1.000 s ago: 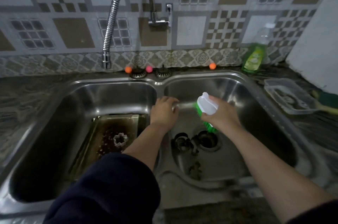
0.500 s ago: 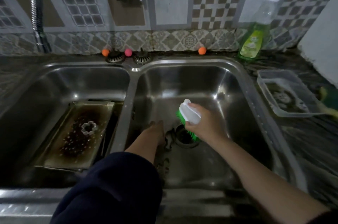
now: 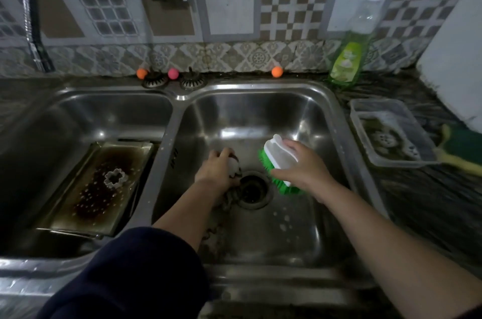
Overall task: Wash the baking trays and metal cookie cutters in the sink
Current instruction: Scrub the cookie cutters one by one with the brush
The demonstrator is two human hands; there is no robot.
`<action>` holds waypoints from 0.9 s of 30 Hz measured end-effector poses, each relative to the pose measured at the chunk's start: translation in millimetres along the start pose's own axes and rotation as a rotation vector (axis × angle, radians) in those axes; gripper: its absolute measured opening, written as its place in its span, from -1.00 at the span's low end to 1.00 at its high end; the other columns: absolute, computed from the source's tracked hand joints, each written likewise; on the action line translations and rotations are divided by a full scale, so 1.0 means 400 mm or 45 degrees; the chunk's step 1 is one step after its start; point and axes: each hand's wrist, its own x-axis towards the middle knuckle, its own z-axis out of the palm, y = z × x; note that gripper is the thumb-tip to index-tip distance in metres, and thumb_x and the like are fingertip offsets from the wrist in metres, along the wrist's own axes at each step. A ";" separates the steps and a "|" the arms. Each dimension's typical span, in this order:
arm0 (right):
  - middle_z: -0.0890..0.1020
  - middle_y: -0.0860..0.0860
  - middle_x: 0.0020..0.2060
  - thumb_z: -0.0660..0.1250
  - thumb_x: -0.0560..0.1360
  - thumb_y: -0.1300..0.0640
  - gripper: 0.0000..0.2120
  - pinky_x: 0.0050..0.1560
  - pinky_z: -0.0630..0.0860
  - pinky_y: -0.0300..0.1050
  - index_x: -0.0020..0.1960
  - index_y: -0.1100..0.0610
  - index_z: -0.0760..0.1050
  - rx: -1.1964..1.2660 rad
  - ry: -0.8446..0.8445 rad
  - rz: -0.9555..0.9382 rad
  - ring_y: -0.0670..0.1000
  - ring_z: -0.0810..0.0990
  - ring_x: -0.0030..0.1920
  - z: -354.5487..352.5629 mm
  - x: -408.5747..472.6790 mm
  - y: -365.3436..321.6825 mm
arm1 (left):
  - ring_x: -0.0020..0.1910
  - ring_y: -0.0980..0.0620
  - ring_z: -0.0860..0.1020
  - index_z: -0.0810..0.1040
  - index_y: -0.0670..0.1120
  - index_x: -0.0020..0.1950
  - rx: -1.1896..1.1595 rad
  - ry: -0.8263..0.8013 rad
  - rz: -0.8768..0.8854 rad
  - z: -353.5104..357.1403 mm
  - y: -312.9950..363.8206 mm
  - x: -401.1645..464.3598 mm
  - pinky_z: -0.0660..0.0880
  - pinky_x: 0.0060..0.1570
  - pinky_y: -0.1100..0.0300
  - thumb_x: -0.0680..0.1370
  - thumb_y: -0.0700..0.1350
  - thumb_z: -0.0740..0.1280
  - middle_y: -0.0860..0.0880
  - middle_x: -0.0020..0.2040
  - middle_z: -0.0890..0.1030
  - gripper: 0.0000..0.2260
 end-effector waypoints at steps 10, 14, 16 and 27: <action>0.55 0.07 0.24 0.50 0.33 0.03 -0.33 0.04 0.40 -0.11 0.40 -0.04 0.37 -0.263 0.549 -0.092 0.12 0.53 0.19 -0.334 -0.036 -0.036 | 0.20 -0.08 0.51 0.34 -0.12 0.39 -0.619 0.330 0.279 -0.052 0.247 -0.019 0.45 0.16 0.12 0.30 0.02 0.58 -0.09 0.26 0.52 -0.25; 0.55 0.08 0.26 0.44 0.41 -0.03 -0.42 0.11 0.46 -0.01 0.40 -0.03 0.39 -0.426 0.650 0.046 0.17 0.52 0.22 -0.424 -0.018 0.013 | 0.16 -0.07 0.51 0.44 -0.14 0.28 -0.623 0.346 0.355 -0.033 0.294 -0.036 0.46 0.14 0.10 0.30 0.01 0.58 -0.09 0.20 0.54 -0.37; 0.51 0.05 0.31 0.36 0.46 -0.12 -0.46 0.16 0.45 0.01 0.42 -0.08 0.38 -0.518 0.554 0.150 0.16 0.49 0.26 -0.427 -0.001 0.056 | 0.19 -0.04 0.49 0.43 -0.12 0.30 -0.592 0.342 0.368 -0.026 0.303 -0.041 0.43 0.13 0.16 0.31 0.01 0.58 -0.06 0.21 0.53 -0.36; 0.60 0.00 0.19 0.46 0.37 -0.08 -0.41 0.04 0.53 -0.08 0.38 -0.13 0.41 -0.329 0.528 -0.130 0.07 0.58 0.12 -0.341 -0.086 -0.038 | 0.10 -0.06 0.52 0.49 -0.13 0.25 -0.594 0.410 0.400 -0.023 0.306 -0.053 0.44 0.04 0.17 0.26 0.00 0.61 -0.07 0.15 0.56 -0.37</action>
